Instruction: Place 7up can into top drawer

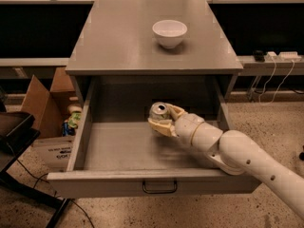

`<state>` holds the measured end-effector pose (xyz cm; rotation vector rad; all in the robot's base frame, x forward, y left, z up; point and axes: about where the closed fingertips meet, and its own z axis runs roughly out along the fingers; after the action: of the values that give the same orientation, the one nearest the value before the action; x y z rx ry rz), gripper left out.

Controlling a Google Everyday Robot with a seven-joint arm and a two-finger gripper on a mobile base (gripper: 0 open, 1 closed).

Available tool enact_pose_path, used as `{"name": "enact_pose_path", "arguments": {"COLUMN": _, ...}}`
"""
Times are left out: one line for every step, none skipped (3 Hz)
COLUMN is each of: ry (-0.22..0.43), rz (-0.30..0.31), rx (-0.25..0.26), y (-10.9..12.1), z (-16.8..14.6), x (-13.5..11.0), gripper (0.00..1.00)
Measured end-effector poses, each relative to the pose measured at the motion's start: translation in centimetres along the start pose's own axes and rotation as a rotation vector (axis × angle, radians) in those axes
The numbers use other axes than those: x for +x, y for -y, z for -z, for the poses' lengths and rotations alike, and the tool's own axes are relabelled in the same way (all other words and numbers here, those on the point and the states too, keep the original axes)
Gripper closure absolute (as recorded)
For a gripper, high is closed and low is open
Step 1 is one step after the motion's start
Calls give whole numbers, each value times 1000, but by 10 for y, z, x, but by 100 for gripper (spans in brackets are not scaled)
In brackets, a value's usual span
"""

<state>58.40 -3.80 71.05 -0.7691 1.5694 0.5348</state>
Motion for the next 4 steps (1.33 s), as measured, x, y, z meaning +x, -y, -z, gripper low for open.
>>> {"name": "enact_pose_path", "arguments": {"ry": 0, "rz": -1, "rx": 0, "y": 0, "z": 0, "x": 0, "gripper": 61}}
{"name": "enact_pose_path", "arguments": {"ry": 0, "rz": -1, "rx": 0, "y": 0, "z": 0, "x": 0, "gripper": 37}}
{"name": "enact_pose_path", "arguments": {"ry": 0, "rz": -1, "rx": 0, "y": 0, "z": 0, "x": 0, "gripper": 15}}
{"name": "enact_pose_path", "arguments": {"ry": 0, "rz": -1, "rx": 0, "y": 0, "z": 0, "x": 0, "gripper": 0}}
